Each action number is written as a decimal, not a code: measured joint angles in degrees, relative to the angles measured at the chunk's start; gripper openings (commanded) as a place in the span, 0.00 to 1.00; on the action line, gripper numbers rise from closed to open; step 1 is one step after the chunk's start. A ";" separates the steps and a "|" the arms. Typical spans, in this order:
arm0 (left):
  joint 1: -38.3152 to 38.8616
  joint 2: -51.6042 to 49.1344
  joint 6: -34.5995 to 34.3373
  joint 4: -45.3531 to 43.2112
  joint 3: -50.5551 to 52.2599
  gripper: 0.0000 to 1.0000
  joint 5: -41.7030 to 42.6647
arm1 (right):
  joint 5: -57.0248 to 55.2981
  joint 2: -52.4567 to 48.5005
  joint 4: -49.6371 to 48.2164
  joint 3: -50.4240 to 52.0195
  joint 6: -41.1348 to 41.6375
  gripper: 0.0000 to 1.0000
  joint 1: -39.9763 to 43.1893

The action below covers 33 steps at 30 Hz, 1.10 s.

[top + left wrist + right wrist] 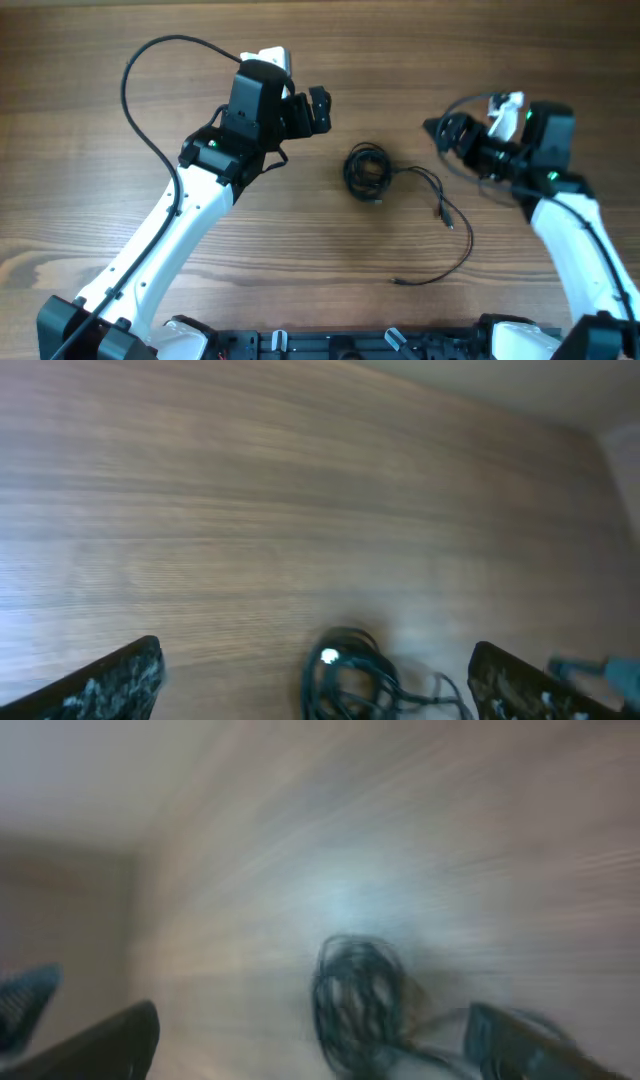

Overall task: Untangle cables
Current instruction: 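Lower the left gripper onto the coil on the table and grasp it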

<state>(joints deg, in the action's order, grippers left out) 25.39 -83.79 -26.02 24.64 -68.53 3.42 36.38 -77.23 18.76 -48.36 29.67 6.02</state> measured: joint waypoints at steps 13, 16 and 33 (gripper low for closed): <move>3.98 -15.43 -14.51 0.39 0.00 0.66 11.56 | -7.23 0.00 9.14 -6.01 -2.45 1.00 -7.17; 6.67 -18.18 -18.27 -0.22 0.00 0.46 13.09 | -9.03 0.00 10.01 -6.01 -0.20 0.99 -7.17; 12.39 -25.40 9.01 -1.11 0.00 0.36 -1.46 | -13.86 0.00 15.10 -6.01 1.20 1.00 -7.17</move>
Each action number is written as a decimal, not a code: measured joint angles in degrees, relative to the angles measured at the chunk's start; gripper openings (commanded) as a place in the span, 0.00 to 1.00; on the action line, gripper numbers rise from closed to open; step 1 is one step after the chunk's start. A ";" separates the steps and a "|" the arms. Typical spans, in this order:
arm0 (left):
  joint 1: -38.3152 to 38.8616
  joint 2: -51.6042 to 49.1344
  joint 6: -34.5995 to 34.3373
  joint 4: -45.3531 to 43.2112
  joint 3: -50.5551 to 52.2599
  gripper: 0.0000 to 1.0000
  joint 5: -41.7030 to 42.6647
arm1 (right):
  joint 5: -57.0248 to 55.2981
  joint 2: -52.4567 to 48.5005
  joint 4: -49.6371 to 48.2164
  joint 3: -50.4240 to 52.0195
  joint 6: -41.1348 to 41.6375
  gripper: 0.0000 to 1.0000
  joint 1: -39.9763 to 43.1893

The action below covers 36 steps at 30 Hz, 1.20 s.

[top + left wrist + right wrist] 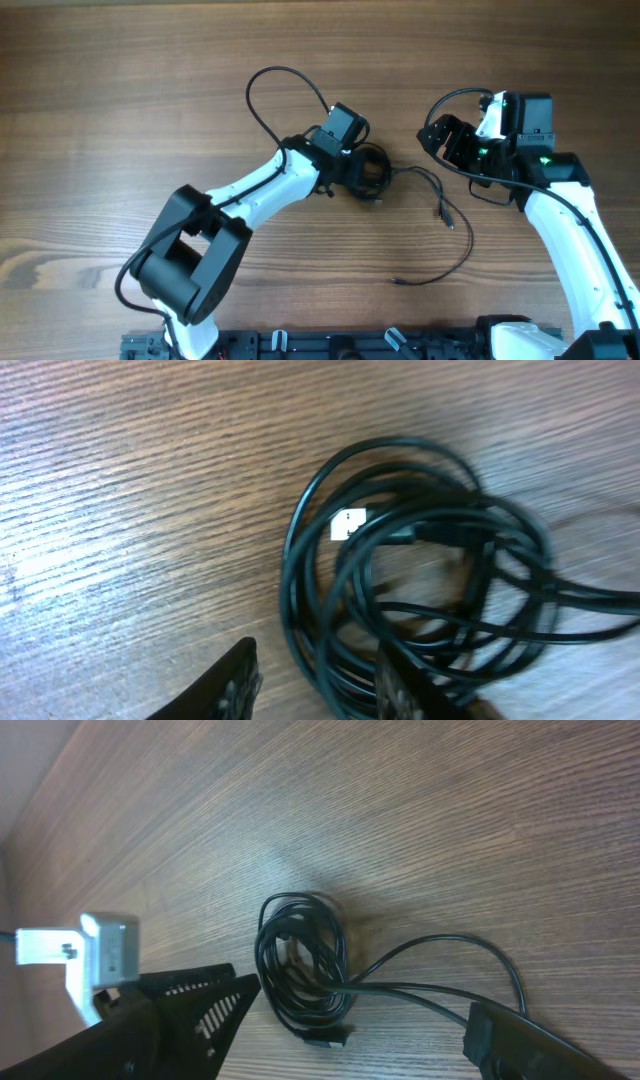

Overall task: Untangle cables
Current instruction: 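Lower the left gripper onto the coil on the table and grasp it, then lift the coil with the left gripper toward the right gripper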

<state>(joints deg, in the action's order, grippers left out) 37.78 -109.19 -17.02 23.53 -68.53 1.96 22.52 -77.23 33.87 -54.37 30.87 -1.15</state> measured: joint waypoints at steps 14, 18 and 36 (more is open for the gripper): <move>1.62 -3.19 5.18 -0.85 -0.37 0.04 -5.60 | -0.13 0.00 2.27 0.00 0.39 1.00 0.00; 1.57 1.03 5.42 3.93 -1.46 0.04 -10.82 | -0.13 0.00 3.02 0.00 0.37 1.00 0.00; 1.49 23.85 4.02 -1.46 -5.14 0.04 -12.92 | 18.95 0.00 -2.27 0.00 -21.66 1.00 0.00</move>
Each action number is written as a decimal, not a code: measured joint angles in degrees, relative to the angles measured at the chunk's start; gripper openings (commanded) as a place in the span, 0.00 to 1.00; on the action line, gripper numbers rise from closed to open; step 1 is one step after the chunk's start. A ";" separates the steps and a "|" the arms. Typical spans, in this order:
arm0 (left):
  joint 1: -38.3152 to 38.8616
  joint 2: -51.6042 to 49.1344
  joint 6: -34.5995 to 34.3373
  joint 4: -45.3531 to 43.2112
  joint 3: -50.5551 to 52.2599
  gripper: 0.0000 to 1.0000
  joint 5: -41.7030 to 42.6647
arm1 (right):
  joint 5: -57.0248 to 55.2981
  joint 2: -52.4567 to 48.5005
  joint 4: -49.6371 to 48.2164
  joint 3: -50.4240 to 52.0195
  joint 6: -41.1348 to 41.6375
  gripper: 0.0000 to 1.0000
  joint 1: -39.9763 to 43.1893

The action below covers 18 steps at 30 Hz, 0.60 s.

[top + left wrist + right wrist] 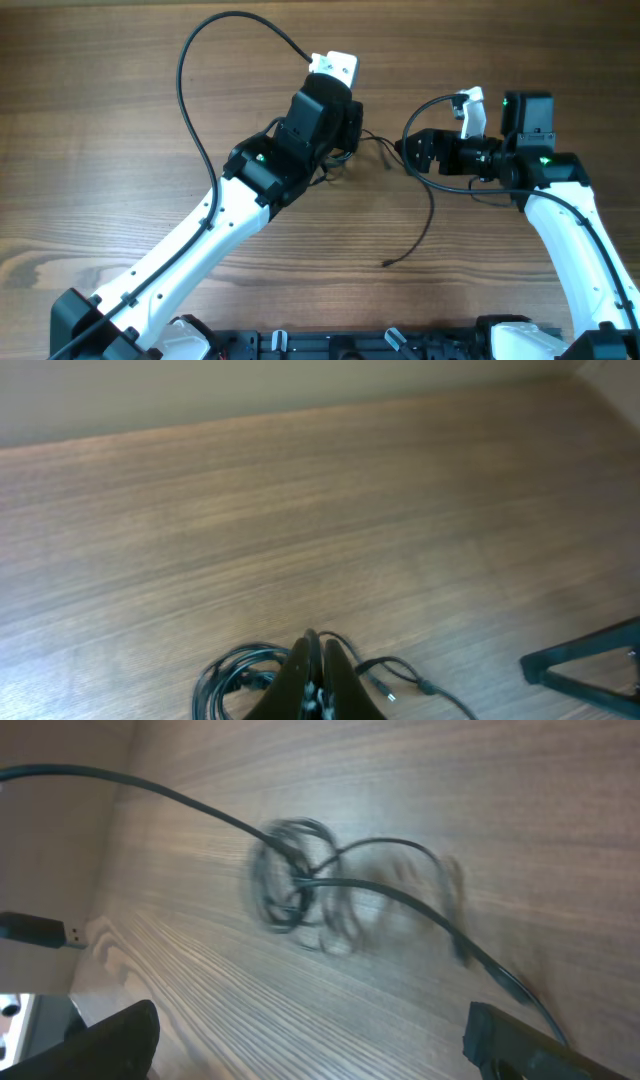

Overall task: Untangle cables
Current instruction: 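Lift the coil with the left gripper toward the right gripper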

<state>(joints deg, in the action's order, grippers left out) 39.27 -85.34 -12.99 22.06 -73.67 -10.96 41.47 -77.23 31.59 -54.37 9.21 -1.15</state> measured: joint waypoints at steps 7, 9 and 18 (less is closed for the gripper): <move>0.00 2.19 -1.73 -7.21 0.07 0.04 2.29 | 0.98 -1.09 -8.68 0.02 -0.55 1.00 -4.15; 0.00 3.89 -1.97 -8.24 0.07 0.04 3.30 | 0.96 -2.60 -13.42 0.00 -0.52 1.00 -6.45; 0.00 12.57 -2.40 -8.55 0.04 0.04 7.69 | 3.82 -13.66 -40.26 0.00 4.50 0.40 -10.45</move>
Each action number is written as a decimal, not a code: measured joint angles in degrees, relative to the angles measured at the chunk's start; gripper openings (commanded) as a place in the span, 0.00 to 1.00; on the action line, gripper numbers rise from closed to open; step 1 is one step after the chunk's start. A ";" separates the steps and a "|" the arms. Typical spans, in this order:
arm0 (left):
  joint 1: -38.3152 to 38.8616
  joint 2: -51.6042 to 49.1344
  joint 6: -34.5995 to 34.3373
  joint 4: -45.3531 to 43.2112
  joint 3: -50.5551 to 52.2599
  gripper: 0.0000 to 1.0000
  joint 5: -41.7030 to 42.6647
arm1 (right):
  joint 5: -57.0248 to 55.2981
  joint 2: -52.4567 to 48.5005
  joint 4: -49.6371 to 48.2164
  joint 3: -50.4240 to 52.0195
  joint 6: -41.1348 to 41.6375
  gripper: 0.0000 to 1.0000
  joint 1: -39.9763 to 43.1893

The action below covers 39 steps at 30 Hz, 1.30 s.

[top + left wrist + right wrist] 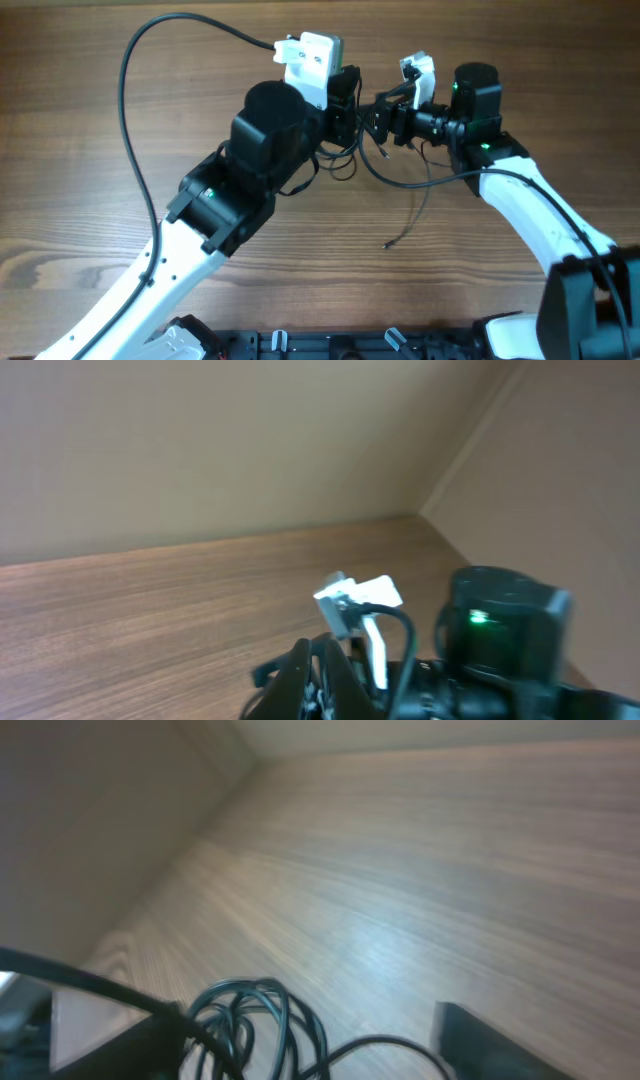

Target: Untangle cables

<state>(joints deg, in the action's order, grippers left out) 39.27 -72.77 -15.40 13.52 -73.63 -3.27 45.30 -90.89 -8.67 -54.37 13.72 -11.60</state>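
The black cable bundle [338, 160] hangs off the wooden table, pinched in my left gripper [345, 112], which is shut on it; in the left wrist view the closed fingers [318, 678] hide most of the strands. One loose strand [412, 205] trails down to a plug end on the table. My right gripper [385, 122] is open, close against the left one. In the right wrist view the coiled loops [255, 1018] lie between its spread fingers [490, 1042], and I cannot tell whether they touch.
The wooden table [90, 150] runs all around. The left arm's own black lead [140, 60] arcs over the back left. The right arm's camera body [500, 630] fills the lower right of the left wrist view.
My left gripper, still shut on the bundle, is higher above the table. My right gripper has moved left from beside the trailing strand to right up against the bundle, still open.
At first both grippers were open and away from the coil lying on the table. Then my left gripper was down at the coil with its fingers around strands. Then it was shut on the bundle, shifted toward the back. Now the bundle hangs raised between both grippers.
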 measured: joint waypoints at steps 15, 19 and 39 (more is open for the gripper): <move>0.00 0.79 -0.94 12.48 0.00 0.83 0.44 | 16.68 -1.86 -24.74 0.15 25.77 0.04 8.46; 0.00 0.09 -5.16 14.78 -0.02 0.73 0.39 | 20.11 -1.86 -24.85 0.15 30.16 0.05 9.03; -5.42 -15.85 -37.88 6.32 0.04 1.00 2.34 | 26.29 -1.86 -21.81 0.15 29.53 0.04 9.03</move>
<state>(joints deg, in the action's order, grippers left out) 33.85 -88.62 -53.28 19.84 -73.58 -0.93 71.59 -92.75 -30.48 -54.22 43.24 -2.57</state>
